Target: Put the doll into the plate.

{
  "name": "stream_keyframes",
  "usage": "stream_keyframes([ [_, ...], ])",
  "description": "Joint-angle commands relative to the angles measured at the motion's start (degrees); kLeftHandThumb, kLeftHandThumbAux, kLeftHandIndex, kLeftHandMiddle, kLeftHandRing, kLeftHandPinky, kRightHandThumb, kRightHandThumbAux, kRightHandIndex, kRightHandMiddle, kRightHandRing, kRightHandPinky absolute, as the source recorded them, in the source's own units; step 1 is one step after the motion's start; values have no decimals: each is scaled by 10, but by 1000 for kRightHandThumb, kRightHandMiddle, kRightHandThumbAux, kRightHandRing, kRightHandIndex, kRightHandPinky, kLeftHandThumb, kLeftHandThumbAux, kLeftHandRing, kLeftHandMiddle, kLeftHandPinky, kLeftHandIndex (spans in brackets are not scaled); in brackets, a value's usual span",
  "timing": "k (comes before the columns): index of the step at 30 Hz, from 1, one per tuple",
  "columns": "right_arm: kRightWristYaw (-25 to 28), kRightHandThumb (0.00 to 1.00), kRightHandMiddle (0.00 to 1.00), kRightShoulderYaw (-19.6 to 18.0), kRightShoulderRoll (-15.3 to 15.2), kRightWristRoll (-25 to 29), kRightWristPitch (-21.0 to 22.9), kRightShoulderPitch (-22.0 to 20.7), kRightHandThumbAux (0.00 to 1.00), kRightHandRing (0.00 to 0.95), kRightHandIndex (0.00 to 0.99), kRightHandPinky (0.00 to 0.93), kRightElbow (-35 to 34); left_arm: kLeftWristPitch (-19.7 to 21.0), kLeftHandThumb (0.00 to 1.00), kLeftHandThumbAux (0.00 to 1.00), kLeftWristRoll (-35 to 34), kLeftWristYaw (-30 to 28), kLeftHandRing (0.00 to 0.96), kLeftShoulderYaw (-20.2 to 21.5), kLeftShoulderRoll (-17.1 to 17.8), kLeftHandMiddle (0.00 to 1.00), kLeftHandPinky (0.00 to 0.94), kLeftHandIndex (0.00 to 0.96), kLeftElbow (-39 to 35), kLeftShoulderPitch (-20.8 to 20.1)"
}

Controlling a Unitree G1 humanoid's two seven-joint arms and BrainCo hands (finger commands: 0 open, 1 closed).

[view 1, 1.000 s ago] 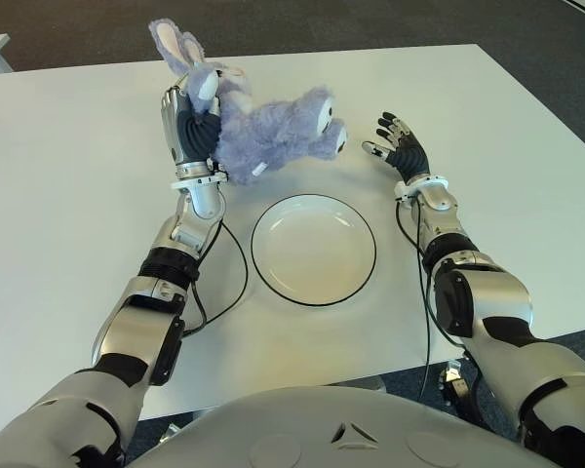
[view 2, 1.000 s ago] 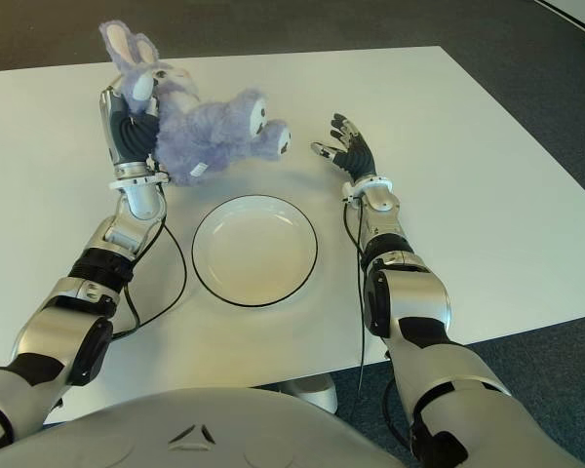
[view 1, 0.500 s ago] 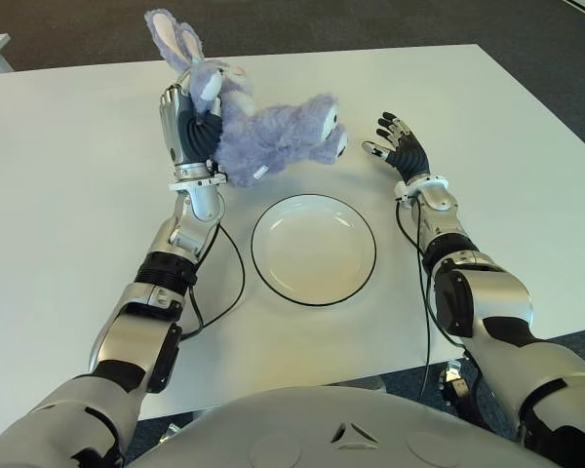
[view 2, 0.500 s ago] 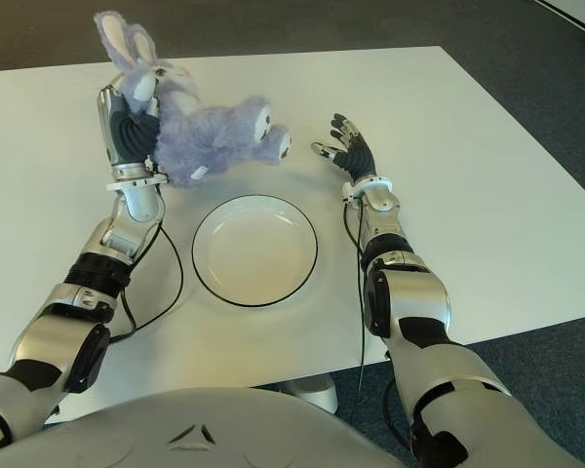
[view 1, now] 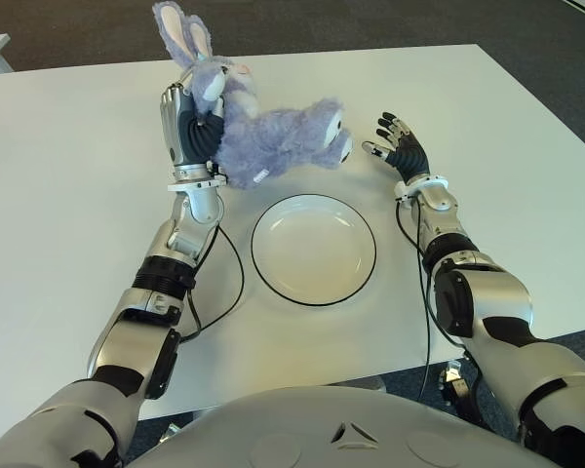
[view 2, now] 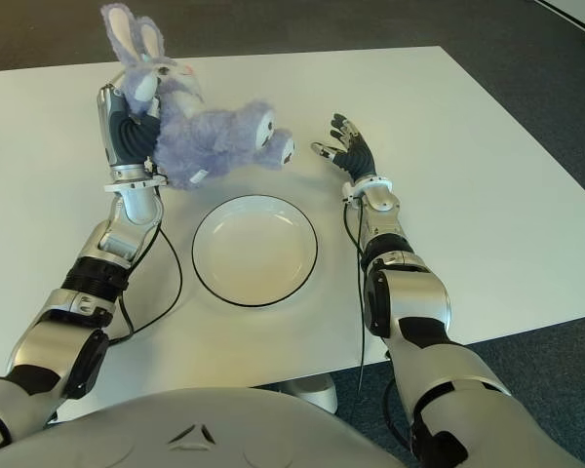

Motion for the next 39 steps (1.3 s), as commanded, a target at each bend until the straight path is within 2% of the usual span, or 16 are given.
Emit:
stream_keyframes([
  [1,4,190,39,8,19,-14,49,70,787,52,28,65,43,1,739,692,12,-11,874,-3,3,857,869,444,-28,10],
  [10,4,192,42,8,19,-14,49,71,783,54,28,68,43,-10,740,692,32,-1,872,-6,5,854,860,444,-38,12],
  [22,3,193,49,8,19,-13,50,71,787,58,28,71,43,-28,739,692,36,-6,875,-11,-11,869,860,444,-69,26],
  [39,3,197,47,8,19,-13,48,71,795,58,31,69,42,-37,744,691,15,-60,846,-29,-25,830,829,444,-107,46],
])
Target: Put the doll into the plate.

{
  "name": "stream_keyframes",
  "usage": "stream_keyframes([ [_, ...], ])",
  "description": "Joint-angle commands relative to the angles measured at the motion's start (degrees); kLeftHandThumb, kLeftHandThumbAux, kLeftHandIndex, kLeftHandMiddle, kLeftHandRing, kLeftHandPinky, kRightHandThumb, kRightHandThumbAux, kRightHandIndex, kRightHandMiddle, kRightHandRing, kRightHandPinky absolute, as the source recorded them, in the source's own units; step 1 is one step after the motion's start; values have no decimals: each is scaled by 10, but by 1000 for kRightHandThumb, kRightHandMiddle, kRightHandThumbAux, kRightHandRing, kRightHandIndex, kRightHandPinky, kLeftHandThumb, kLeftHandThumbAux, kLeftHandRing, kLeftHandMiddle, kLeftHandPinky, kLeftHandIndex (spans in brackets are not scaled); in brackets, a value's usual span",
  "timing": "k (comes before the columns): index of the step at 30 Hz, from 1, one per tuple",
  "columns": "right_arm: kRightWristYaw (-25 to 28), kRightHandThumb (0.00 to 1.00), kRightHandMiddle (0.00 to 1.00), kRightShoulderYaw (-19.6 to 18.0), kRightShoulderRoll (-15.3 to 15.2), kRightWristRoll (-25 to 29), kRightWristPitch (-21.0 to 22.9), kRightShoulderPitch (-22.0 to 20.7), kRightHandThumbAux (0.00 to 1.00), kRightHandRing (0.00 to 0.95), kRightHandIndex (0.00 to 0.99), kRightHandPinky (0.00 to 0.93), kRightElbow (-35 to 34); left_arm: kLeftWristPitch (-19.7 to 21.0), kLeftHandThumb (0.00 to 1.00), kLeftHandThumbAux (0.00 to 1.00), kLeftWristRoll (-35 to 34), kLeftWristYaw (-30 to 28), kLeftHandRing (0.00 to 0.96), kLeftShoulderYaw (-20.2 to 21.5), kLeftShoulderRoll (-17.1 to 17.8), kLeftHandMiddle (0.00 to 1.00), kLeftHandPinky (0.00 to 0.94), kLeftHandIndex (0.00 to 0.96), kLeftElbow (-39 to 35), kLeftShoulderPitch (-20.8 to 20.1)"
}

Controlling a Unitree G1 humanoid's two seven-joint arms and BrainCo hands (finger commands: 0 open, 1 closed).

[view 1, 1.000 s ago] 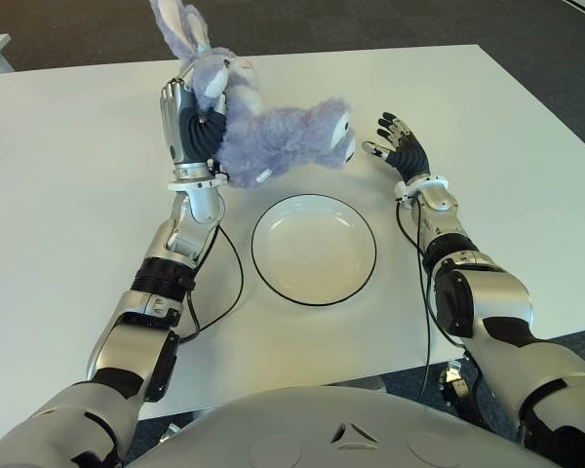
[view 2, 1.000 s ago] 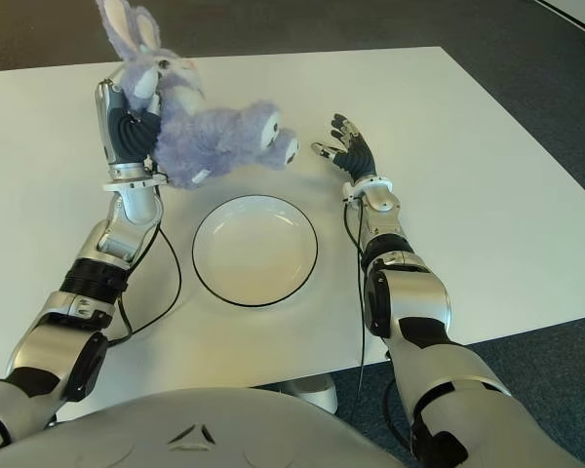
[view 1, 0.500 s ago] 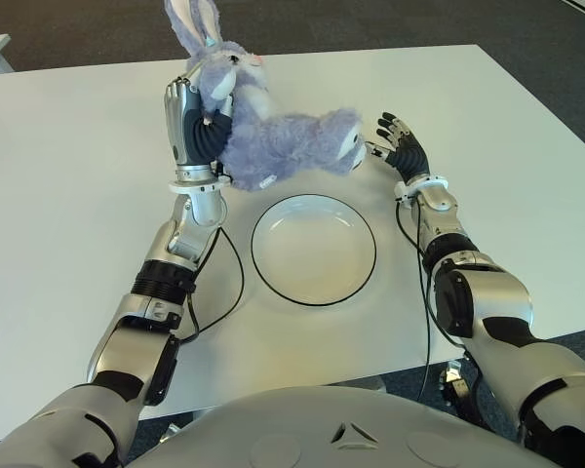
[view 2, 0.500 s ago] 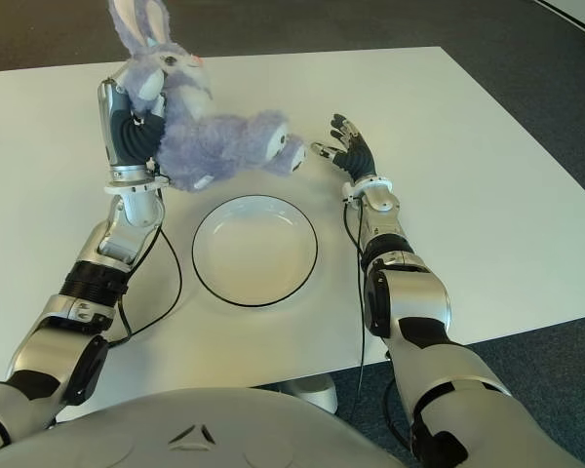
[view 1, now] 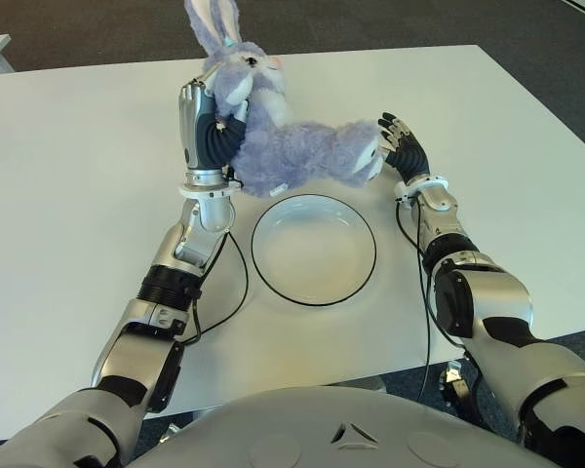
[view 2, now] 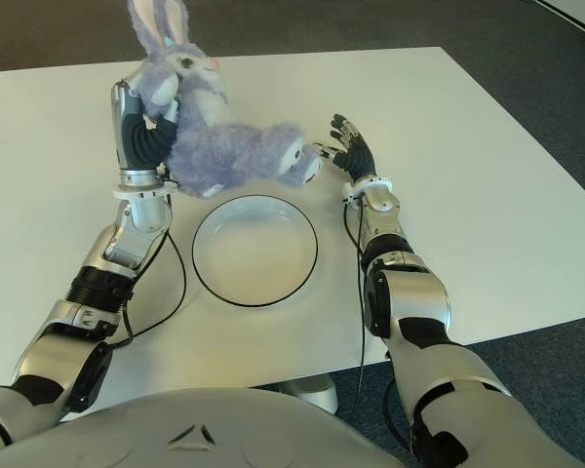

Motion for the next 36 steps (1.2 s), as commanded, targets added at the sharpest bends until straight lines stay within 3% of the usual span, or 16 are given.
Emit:
stream_keyframes([
  [1,4,196,47,7,19,-13,48,71,796,58,31,68,43,-8,744,691,-13,-28,846,-6,-7,830,831,444,-17,18],
  [36,6,202,46,8,18,-14,47,73,796,58,29,71,43,-64,747,694,-32,-104,855,-18,-23,845,857,443,-44,45],
])
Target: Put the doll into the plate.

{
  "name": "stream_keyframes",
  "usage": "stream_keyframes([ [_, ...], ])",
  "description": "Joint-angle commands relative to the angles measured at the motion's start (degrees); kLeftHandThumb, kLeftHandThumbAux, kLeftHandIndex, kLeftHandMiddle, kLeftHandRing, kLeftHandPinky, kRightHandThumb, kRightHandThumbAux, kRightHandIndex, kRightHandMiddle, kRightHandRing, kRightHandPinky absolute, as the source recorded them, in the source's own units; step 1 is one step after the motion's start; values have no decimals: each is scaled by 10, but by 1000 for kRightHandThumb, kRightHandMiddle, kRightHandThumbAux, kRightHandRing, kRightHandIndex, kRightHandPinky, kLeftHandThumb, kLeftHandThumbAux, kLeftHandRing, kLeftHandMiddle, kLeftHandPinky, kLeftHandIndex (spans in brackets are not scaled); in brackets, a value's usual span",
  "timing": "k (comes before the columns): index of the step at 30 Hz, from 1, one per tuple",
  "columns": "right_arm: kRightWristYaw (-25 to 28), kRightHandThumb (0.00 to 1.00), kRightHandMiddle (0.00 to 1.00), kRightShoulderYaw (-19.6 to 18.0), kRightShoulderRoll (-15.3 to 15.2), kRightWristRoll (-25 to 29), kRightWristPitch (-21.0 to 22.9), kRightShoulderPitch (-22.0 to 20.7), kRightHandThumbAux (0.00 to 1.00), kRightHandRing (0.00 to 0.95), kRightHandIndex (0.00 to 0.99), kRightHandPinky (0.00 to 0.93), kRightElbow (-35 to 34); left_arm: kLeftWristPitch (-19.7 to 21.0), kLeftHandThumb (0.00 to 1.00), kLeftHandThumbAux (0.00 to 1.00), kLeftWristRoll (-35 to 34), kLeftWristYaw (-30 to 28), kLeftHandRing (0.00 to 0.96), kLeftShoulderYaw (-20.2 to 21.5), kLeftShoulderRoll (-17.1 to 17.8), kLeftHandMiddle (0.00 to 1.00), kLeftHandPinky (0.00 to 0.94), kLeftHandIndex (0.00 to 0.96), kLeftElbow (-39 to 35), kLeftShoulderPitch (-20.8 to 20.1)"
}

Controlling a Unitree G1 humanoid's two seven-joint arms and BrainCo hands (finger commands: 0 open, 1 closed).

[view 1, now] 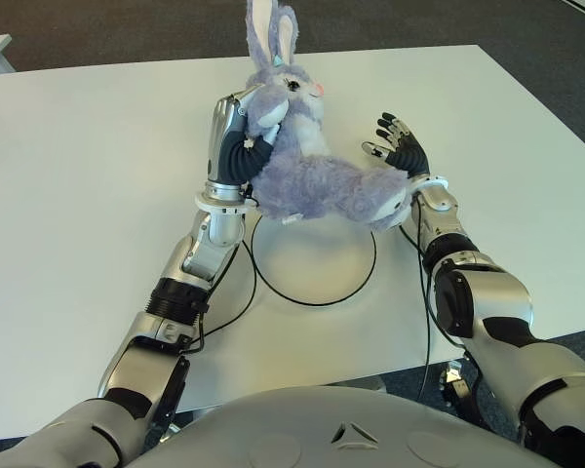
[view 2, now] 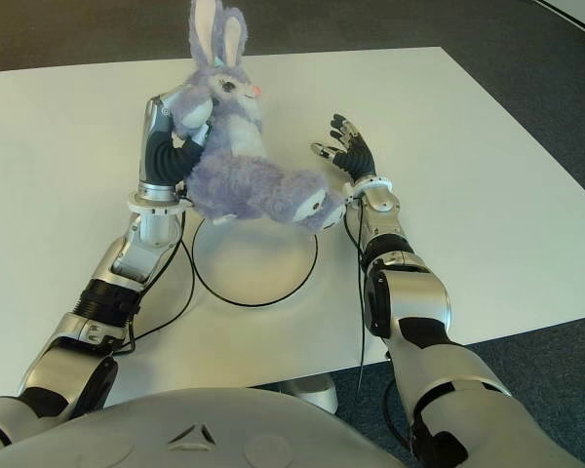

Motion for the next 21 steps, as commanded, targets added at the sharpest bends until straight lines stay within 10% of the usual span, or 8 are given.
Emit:
stream_keyframes([
  [1,3,203,46,8,18,-14,47,73,796,58,29,71,43,-3,747,694,-10,-15,855,1,-5,846,857,443,-8,11],
  [21,3,199,44,6,20,-11,51,71,793,54,32,71,43,-6,744,695,-19,-50,845,0,-13,841,843,442,-38,29],
])
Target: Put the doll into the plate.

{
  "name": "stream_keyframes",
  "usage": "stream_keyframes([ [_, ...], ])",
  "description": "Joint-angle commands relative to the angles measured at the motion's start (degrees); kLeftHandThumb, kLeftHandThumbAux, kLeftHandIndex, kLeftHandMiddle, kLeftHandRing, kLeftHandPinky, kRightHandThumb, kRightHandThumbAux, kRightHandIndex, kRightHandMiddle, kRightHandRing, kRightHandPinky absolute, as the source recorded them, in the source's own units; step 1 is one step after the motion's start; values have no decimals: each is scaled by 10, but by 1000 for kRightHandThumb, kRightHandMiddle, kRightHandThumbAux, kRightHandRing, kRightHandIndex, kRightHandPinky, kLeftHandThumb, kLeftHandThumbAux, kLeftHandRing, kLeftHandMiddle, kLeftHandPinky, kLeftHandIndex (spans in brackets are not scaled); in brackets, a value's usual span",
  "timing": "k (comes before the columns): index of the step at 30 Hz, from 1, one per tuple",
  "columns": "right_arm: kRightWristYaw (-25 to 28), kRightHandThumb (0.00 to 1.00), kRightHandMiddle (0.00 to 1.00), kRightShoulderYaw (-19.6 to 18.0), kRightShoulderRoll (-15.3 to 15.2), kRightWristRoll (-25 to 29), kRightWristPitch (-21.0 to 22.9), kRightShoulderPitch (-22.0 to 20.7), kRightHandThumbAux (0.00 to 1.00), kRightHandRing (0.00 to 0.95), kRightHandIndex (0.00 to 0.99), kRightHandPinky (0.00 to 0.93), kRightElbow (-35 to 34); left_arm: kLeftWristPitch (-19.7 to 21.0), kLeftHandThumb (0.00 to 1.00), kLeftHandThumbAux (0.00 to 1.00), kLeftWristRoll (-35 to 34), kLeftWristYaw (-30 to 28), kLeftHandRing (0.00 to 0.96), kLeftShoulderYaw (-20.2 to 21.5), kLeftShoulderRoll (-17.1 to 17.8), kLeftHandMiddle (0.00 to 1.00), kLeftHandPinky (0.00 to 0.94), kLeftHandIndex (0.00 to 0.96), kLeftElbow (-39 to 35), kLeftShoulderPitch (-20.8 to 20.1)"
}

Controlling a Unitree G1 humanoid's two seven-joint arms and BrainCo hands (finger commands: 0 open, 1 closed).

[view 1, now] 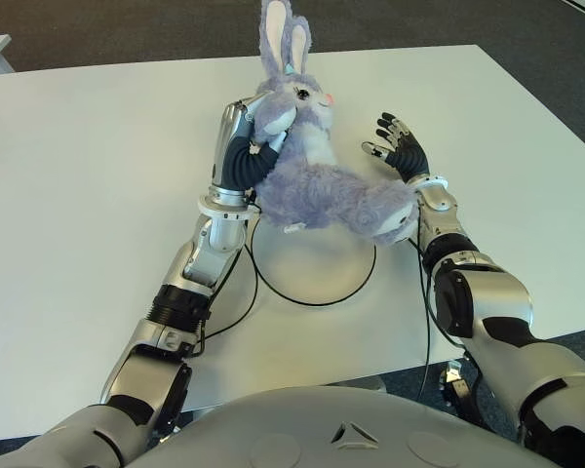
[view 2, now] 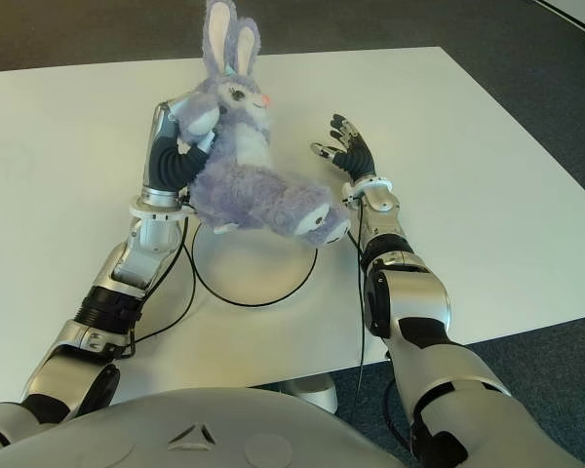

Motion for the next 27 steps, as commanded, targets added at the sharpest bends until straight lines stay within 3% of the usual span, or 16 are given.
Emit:
stream_keyframes([
  [1,4,200,45,5,20,-11,50,71,793,54,32,71,43,-4,744,695,-5,-11,845,0,-4,841,843,442,-12,8],
  [27,4,187,45,6,20,-12,49,69,793,52,26,63,43,-47,743,695,-58,-71,840,-4,-10,833,830,442,-34,35],
])
